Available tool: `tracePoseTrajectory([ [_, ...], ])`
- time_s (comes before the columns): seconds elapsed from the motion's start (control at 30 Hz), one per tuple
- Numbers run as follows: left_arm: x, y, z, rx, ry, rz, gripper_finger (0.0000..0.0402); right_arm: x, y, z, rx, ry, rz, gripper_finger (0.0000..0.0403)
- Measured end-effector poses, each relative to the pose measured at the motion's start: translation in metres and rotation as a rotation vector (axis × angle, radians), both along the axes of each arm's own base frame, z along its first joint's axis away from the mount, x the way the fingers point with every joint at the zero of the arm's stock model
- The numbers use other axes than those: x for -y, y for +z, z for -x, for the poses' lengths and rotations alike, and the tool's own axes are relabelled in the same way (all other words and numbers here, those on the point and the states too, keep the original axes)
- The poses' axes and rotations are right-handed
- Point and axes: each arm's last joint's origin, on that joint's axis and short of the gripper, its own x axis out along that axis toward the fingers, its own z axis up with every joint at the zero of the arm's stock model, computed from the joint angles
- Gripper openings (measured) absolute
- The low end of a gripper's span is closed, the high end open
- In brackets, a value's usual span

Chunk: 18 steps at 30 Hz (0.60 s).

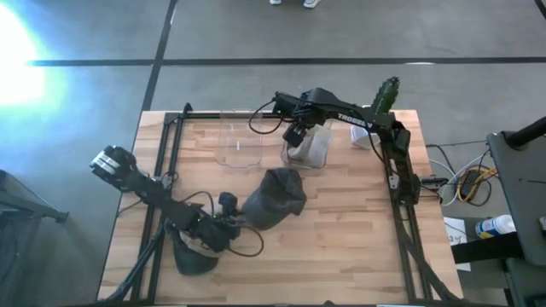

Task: Pick & Place hat
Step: Put the middle black cap into the left transparent bin

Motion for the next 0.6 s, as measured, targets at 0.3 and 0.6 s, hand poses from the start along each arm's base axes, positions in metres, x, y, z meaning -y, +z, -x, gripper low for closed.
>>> tracePoseTrajectory([
  [0.3,0.000,-0.021,-0.008,0.058,0.056,-0.056,0.0152,0.000,0.000,-0.001,0.008,0.003,0.003,0.0226],
  [0.6,0.003,-0.038,-0.037,0.186,0.064,-0.112,0.0152,0.000,0.000,-0.002,0.012,0.007,0.006,0.0226],
])
